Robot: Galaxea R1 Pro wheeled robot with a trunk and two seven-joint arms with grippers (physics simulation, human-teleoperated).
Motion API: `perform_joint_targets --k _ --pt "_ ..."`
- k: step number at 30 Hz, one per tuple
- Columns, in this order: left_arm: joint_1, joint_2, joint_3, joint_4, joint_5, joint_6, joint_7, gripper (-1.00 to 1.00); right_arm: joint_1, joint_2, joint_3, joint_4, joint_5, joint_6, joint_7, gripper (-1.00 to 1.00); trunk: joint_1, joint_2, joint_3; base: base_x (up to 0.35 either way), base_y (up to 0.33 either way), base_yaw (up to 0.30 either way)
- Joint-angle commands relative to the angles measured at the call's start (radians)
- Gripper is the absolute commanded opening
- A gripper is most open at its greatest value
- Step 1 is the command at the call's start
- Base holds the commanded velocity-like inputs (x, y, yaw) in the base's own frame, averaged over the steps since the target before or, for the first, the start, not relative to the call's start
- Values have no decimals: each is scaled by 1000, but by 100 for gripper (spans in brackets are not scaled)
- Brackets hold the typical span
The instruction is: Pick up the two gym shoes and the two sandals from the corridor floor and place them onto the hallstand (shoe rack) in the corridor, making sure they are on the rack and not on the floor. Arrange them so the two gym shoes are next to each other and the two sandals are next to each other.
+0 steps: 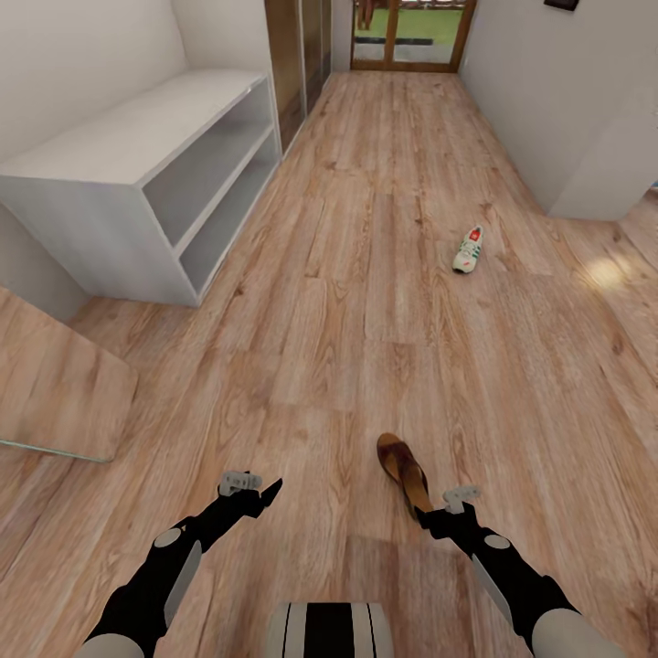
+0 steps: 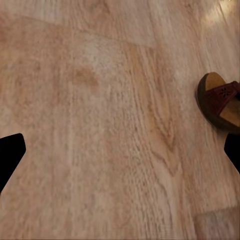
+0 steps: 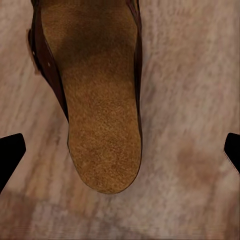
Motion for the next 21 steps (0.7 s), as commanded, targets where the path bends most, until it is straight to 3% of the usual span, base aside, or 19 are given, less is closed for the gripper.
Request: perform_joint_targets --k 1,14,21 --pt "-1 -1 4 1 4 1 -7 100 0 -1 4 0 -1 -2 0 100 0 0 -1 97 0 -12" --pt "-3 -4 4 -6 5 0 -7 100 0 -1 4 1 -1 -2 0 100 0 0 -1 147 0 -3" --pt "1 -13 3 -75 5 1 -4 100 0 0 7 1 -1 -1 0 100 0 0 -1 27 0 0"
